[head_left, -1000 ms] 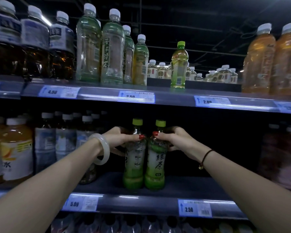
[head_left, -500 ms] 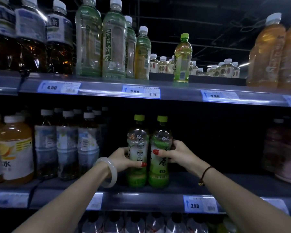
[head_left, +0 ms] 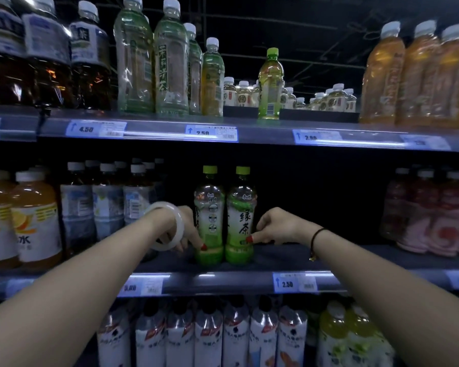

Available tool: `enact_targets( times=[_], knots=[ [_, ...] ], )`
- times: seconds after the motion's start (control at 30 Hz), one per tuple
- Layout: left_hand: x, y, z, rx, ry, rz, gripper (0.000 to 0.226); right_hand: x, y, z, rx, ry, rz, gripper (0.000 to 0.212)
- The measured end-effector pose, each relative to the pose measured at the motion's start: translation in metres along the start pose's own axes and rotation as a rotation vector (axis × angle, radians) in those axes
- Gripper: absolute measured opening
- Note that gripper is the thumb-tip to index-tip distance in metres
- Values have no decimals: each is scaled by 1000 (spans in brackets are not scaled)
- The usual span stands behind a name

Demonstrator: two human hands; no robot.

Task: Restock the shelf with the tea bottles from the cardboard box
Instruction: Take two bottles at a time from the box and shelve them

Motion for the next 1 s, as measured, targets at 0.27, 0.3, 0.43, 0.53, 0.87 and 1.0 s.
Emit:
enact_targets(
  times=[0.27, 0.3, 0.43, 0.53, 0.87, 1.0],
  knots=[
    [-89, -27, 36, -49, 31, 339, 19, -25, -64, -42, -85, -287, 34, 29],
    [-103, -27, 46, -63, 36, 385, 24, -33, -74, -47, -123, -289, 44, 28],
    [-153, -26, 101, -22, 119, 542, 30, -82, -116, -64, -168, -308, 177, 28],
    [-187, -24, 150, 67, 216, 643, 34, -127, -150, -69, -176, -334, 314, 26],
    [-270, -19, 313, 371, 459, 996, 33, -240, -265, -49, -238, -198, 776, 33],
    [-279, -16, 360, 470, 508, 1108, 24, -272, -294, -23, -290, -98, 944, 30]
  ],
)
Point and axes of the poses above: each hand's wrist, its own y-axis towards the middle knuckle, its own z-axis out of the palm, x = y × z, the point moved 1 cm from there along y, towards the middle knuckle, and after that the axes turned 4 degrees about y, right-handed, at the moved point
